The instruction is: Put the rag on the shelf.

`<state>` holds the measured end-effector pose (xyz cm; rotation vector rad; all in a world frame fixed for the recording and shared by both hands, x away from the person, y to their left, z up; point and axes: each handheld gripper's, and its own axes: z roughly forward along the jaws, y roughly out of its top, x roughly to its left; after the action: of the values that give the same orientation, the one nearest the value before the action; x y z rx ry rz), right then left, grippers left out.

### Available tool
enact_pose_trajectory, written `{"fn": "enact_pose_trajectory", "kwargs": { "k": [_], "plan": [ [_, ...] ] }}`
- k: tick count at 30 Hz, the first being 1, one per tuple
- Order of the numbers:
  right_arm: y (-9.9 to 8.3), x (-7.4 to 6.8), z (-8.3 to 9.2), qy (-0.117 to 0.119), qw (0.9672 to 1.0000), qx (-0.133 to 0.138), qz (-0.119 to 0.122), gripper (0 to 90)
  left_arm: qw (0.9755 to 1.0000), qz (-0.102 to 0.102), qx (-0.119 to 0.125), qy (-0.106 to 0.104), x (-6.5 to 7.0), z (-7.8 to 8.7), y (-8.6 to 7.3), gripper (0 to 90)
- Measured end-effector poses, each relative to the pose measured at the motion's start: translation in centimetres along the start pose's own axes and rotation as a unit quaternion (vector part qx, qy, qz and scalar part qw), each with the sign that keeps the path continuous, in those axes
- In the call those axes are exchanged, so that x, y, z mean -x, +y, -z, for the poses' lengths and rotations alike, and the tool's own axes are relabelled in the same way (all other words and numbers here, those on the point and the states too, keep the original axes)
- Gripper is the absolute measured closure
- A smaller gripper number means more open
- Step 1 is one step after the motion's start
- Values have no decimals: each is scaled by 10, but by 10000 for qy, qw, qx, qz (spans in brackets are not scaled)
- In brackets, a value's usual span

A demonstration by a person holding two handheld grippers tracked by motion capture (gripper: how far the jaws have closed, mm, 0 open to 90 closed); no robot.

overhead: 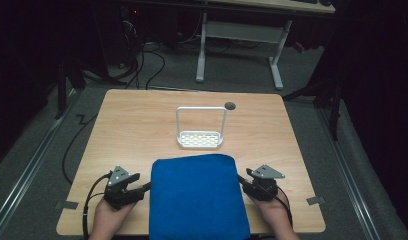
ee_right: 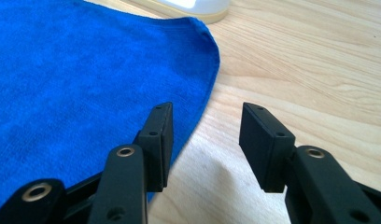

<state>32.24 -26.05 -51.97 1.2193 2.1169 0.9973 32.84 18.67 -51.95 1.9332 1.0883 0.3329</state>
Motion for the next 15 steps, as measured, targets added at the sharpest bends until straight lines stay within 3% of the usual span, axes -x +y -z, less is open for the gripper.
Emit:
{"fn": "enact_pose_trajectory", "kwargs": {
  "k": [4, 9, 15],
  "plan": [
    [1, 2, 0, 14, 10000, 57, -59, 621, 10000, -14, -25, 41, -1, -1, 0, 399],
    [3, 10, 5, 59, 9992, 209, -343, 633, 10000, 36, -26, -4, 0, -3, 0, 398],
    [5, 9, 7, 50, 9991, 288, -294, 627, 10000, 64, 16, 13, -1, -1, 1, 382]
  ]
}}
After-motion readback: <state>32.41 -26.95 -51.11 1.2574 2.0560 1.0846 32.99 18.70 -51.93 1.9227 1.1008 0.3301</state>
